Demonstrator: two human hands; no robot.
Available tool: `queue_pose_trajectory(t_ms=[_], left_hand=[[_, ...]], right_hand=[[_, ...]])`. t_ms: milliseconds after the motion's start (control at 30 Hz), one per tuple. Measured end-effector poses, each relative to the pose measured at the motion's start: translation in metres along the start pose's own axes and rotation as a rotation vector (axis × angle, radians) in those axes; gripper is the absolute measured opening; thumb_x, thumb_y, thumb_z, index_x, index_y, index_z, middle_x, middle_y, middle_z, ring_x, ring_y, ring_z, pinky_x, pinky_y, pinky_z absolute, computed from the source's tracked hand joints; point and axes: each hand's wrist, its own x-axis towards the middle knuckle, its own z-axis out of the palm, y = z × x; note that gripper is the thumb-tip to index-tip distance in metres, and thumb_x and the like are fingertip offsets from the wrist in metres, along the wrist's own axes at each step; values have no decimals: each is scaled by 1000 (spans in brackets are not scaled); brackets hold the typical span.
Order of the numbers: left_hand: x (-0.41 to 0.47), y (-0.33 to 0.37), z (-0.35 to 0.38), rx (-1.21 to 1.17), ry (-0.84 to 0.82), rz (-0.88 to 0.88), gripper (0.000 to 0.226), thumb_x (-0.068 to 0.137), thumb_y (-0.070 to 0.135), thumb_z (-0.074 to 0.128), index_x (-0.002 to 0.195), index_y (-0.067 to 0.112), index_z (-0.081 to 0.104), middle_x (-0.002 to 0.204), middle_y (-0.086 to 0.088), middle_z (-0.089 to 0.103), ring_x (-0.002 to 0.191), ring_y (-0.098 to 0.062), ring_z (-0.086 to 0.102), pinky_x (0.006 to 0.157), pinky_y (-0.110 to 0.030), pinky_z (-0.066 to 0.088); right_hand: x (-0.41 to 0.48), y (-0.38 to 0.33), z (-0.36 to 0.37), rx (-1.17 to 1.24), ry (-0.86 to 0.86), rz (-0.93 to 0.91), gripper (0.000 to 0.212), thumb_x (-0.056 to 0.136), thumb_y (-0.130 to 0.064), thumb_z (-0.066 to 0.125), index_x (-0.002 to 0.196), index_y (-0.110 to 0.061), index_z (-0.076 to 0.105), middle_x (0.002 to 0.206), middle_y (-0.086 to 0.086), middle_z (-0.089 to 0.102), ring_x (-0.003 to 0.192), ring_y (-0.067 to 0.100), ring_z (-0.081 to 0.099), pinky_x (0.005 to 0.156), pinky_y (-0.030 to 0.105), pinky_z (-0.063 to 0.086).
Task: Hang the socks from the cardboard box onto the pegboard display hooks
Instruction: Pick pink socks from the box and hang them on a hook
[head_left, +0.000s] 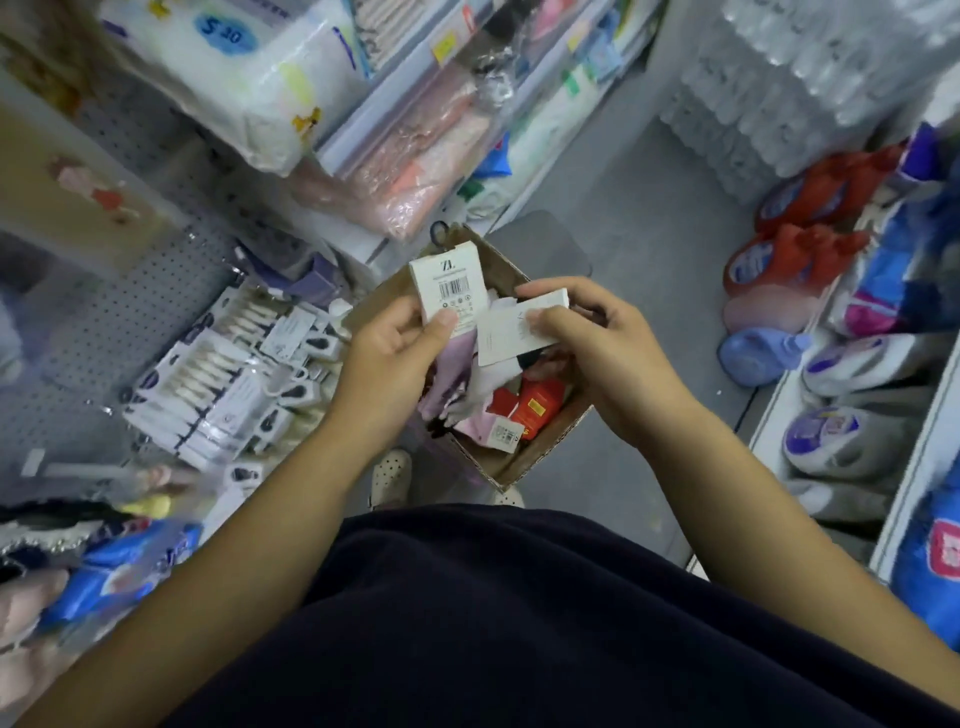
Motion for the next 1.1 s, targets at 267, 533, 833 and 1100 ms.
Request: queue_pose_trajectory(t_ms=[267, 533, 833, 1100], left_hand=[[-79, 10, -26, -45, 239, 60, 18, 100, 27, 62, 117, 21, 67, 104, 4, 78, 99, -14, 73, 92, -34, 56], [-136, -8, -67, -38, 502, 93, 29, 95, 26, 69, 111, 3, 67, 91, -13, 76, 85, -16, 70, 76, -30, 55], [-209, -33, -143, -347, 716, -18, 23, 92, 29, 71, 102, 9, 73, 94, -14, 79, 85, -26, 76, 69, -33, 58], [-298, -42, -240, -355, 809, 10, 38, 96, 39, 65, 103, 2, 70, 87, -8, 75, 76, -19, 73, 69, -35, 59]], right_hand=[[3, -23, 51, -78, -275, 67, 21, 92, -27, 71, 103, -10, 73, 87, 13, 75, 63, 25, 67, 72, 39, 60], [-25, -29, 135, -193, -654, 148, 58, 82, -53, 76, 115, -6, 66, 100, 16, 76, 92, 28, 77, 88, 42, 61], [-70, 19, 224, -448, -693, -85, 34, 82, -41, 82, 106, -18, 73, 106, 5, 74, 90, 10, 68, 89, 32, 57], [-139, 61, 332, -302, -716, -174, 23, 91, -20, 76, 92, 1, 67, 86, 6, 79, 80, 18, 75, 74, 36, 58]])
